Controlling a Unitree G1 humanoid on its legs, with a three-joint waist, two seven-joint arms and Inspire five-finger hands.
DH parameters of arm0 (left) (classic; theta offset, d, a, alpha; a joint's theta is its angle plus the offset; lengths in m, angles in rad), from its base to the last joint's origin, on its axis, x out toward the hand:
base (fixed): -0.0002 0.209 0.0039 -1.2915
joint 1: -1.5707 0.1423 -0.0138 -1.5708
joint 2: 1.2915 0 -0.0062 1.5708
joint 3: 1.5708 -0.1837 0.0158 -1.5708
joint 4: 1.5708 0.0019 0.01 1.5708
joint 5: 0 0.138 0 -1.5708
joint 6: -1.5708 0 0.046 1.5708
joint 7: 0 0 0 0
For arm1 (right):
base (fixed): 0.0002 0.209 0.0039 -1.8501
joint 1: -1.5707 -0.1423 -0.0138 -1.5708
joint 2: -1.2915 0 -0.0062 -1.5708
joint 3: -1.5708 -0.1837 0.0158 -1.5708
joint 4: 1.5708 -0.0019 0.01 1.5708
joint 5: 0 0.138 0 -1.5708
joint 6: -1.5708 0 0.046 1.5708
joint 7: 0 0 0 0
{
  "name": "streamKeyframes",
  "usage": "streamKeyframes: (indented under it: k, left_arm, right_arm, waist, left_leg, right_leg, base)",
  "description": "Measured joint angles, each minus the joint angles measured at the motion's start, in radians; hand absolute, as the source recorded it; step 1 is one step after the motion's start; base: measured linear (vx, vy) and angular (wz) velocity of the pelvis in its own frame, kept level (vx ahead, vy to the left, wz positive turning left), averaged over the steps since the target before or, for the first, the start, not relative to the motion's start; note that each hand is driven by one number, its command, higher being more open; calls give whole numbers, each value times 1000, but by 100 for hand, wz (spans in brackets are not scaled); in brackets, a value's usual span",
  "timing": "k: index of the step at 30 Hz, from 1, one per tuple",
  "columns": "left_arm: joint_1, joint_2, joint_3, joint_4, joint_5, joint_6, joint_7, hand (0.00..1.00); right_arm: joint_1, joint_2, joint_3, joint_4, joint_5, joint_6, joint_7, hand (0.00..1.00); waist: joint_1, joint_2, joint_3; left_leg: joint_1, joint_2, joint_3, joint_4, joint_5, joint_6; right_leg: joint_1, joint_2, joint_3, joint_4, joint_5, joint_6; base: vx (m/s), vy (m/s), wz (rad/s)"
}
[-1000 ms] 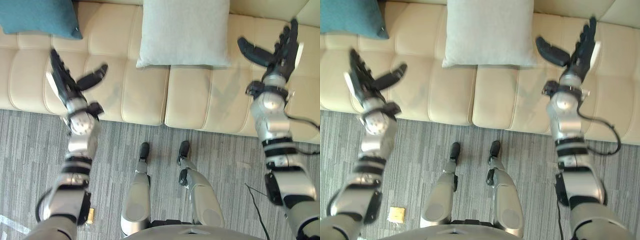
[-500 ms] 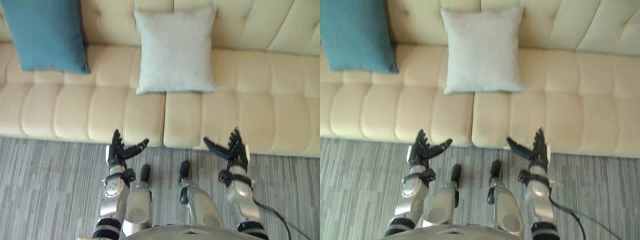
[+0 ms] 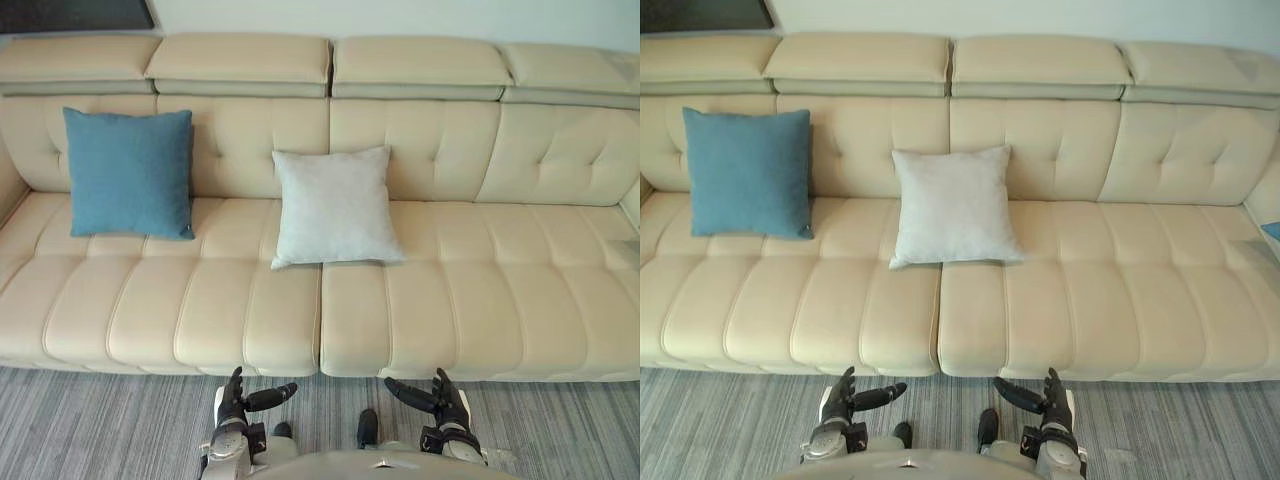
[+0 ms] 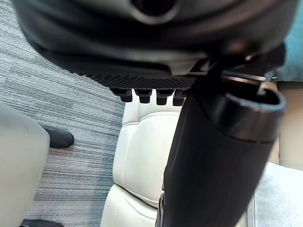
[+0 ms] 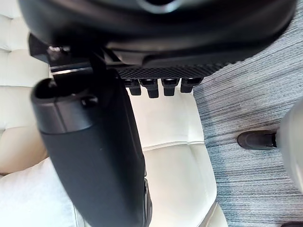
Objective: Pick up cushions and gather them together orderly.
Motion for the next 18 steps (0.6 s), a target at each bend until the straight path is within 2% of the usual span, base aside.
streamKeyframes:
  k: [3,9,11,12,13,14,15,16,17,18]
  left_arm:
    - [0,-2,1,20,24,0,-9,100]
    - [-5,-2,26,48,35,0,-15,100]
    - [-14,5,33,46,35,6,-15,100]
    - [-15,-1,33,38,35,11,-13,100]
    - [-20,-2,35,31,35,11,-11,100]
    - [-27,-1,36,25,34,14,-8,100]
    - [-21,3,42,21,35,19,-5,100]
    - [-23,12,43,18,34,19,-6,100]
    - [-43,28,54,11,34,20,-7,100]
    - [-51,14,72,2,35,21,-13,100]
  right_arm:
    - [-1,10,-25,31,2,9,1,100]
    - [-41,15,-22,81,2,17,2,100]
    - [-59,20,-23,90,2,21,2,100]
    - [-69,18,-23,92,3,25,1,100]
    - [-83,19,-24,99,3,27,0,100]
    - [-89,23,-24,102,4,33,0,100]
    - [-87,32,-24,115,4,32,0,100]
    - [-88,38,-24,120,4,32,0,100]
    - [-105,49,-24,130,4,32,2,100]
    - [-124,50,-51,131,3,30,-2,100]
  waist:
    - [-1,-2,-24]
    - [0,-9,-26]
    - [-3,-15,-22]
    - [1,2,-16]
    - [4,7,-3]
    - [7,1,4]
    - [11,-17,-8]
    - [12,-36,-13]
    - [17,-72,0]
    - [41,-71,-10]
  left_leg:
    - [5,-3,6,0,-2,1]
    - [22,2,60,23,-23,5]
    - [-40,12,85,105,-42,10]
    - [-69,41,121,126,-40,18]
    - [-72,57,125,129,-39,17]
    - [-67,70,124,136,-36,12]
    - [-79,70,127,164,-36,13]
    - [-91,68,129,184,-39,16]
    - [-128,60,144,248,-46,20]
    - [-164,32,157,233,-59,28]
  right_leg:
    - [2,-4,3,1,-1,3]
    - [-5,-2,53,20,1,11]
    - [-44,-4,62,34,3,83]
    - [-62,2,39,66,-22,134]
    - [-102,-9,-20,211,-80,96]
    - [-130,-57,-91,468,-184,30]
    - [-113,-114,-102,596,-227,55]
    - [-107,-137,-99,618,-236,69]
    - [-124,-139,-115,620,-233,83]
    - [-93,-111,-106,485,-231,92]
  base:
    - [15,49,-4]
    - [-36,55,-25]
    - [-72,47,-29]
    - [-85,15,-7]
    - [-97,-19,-7]
    - [-36,-50,-3]
    - [10,-90,5]
    - [19,-103,9]
    - [-108,-80,-8]
    - [-148,-7,-38]
